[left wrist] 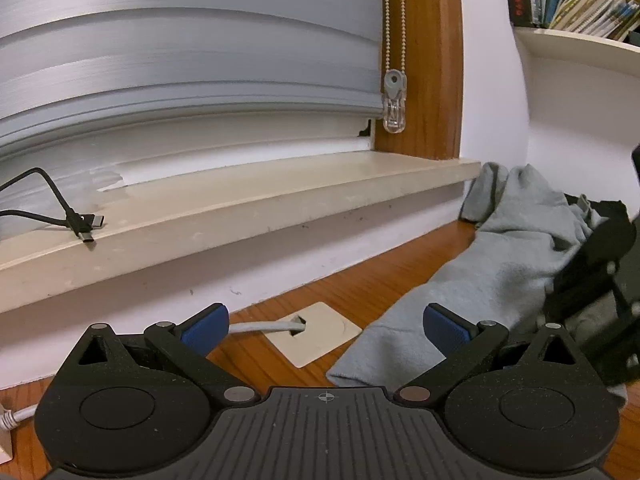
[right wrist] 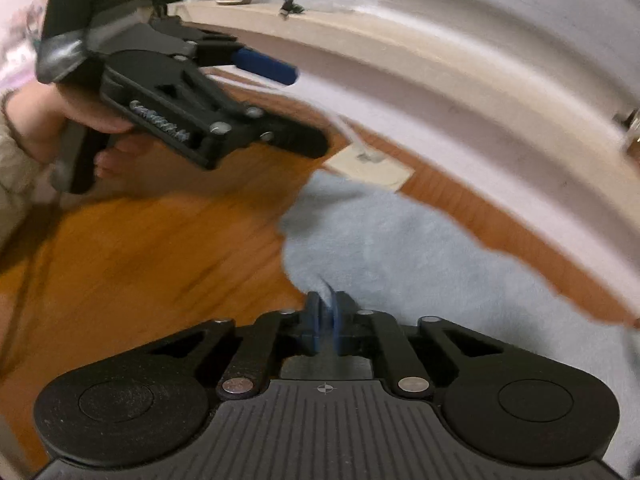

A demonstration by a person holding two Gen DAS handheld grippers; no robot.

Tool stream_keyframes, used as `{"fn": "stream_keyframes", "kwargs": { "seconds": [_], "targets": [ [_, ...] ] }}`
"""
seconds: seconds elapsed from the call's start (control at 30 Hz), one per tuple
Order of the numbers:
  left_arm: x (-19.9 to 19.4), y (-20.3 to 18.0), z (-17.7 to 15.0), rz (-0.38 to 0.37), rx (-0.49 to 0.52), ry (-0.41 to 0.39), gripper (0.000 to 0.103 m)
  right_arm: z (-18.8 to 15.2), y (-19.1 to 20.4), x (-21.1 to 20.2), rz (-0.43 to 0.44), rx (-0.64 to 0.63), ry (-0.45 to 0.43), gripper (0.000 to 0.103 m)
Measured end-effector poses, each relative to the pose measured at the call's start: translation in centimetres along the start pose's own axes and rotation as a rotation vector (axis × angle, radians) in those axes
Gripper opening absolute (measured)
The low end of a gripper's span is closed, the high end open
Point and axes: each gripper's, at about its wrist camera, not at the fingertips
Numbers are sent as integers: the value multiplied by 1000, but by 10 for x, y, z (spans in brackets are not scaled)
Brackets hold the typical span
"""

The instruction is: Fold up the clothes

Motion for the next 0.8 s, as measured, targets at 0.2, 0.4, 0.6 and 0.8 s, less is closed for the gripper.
{"fn": "stream_keyframes", "kwargs": {
  "seconds": [0.2, 0.4, 0.6, 0.8],
  "targets": [
    [6, -4, -3, -14, 23, 37, 103, 9, -26, -21, -138, 12, -103, 5],
    [21, -9, -2, -82, 17, 76, 103, 12, -54, -35, -189, 60, -157, 5],
    [57, -15, 8, -22, 117, 173, 95, 11, -64, -43, -215, 72, -199, 5],
    [69, -10, 17, -92, 104, 192, 46, 9, -76, -58, -250, 88, -256, 5]
  ]
}}
Point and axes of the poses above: each gripper's, at about its wrist camera, not at the fingertips, and x roughly the way its jaws point, y to its left, z to its top, and after that the axes turned 10 degrees about -z, right-handed
